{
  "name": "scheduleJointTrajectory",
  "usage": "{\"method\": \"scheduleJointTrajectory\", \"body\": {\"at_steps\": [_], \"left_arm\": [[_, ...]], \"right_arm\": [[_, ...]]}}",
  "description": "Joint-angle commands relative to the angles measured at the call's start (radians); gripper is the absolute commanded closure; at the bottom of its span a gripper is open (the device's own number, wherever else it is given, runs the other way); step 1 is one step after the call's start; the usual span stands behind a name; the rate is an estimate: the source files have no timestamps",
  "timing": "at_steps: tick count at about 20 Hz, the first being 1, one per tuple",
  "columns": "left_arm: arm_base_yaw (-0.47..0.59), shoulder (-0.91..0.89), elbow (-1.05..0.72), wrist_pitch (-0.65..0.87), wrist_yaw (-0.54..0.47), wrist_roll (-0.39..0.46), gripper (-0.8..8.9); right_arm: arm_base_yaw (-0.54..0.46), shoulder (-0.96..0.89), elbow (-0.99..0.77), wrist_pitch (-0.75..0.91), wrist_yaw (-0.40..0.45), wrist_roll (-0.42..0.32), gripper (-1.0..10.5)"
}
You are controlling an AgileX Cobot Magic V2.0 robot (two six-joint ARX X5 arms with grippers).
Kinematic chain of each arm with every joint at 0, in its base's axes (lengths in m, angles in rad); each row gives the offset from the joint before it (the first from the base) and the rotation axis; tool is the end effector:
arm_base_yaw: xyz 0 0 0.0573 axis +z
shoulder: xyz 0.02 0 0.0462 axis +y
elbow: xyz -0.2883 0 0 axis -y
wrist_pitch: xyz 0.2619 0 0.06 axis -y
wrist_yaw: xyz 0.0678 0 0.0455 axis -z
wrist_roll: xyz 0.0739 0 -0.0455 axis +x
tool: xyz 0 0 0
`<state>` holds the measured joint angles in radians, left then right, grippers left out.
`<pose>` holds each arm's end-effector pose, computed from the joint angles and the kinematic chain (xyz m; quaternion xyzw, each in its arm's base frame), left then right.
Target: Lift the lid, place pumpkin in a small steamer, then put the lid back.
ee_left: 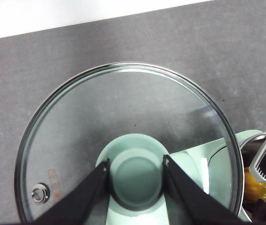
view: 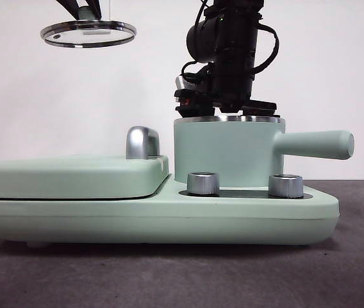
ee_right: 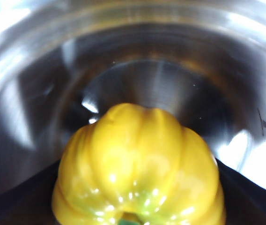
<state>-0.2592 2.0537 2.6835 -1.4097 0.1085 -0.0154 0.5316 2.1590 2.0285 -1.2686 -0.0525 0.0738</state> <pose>0.4142 -0.1181 0.4622 0.0216 0.3804 -0.1662 0.9095 0.4046 0.2424 0.2292 -0.1256 0.6332 0.1971 0.7379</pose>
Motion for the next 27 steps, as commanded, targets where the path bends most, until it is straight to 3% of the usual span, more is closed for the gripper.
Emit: {"method": "scheduleJointTrajectory", "body": {"at_steps": [1, 5, 9, 15, 18, 21, 27], "left_arm": [[-0.003, -0.005, 0.042, 0.015, 0.005, -0.005, 7.99], [-0.003, -0.005, 0.042, 0.015, 0.005, -0.005, 7.99], [-0.003, -0.005, 0.042, 0.018, 0.005, -0.012, 7.99], [-0.003, -0.005, 0.042, 0.017, 0.005, -0.017, 7.99], [-0.003, -0.005, 0.041, 0.016, 0.005, -0.020, 7.99], [-0.003, -0.005, 0.036, 0.015, 0.005, -0.024, 7.99], [-0.032, -0.005, 0.035, 0.015, 0.005, -0.027, 7.99]], "right_arm": [[0.011, 0.024, 0.027, 0.001, 0.001, -0.011, 5.1], [0.010, 0.024, 0.027, 0.005, 0.001, -0.014, 3.9], [0.010, 0.023, 0.049, 0.013, 0.001, -0.014, 4.0], [0.011, 0.023, 0.336, -0.151, 0.002, -0.008, 4.0], [0.010, -0.056, 0.346, -0.153, 0.002, 0.004, 4.0], [0.020, -0.202, 0.253, -0.154, 0.002, 0.003, 4.0], [0.056, -0.645, -0.192, -0.154, 0.001, -0.002, 4.0]]}}
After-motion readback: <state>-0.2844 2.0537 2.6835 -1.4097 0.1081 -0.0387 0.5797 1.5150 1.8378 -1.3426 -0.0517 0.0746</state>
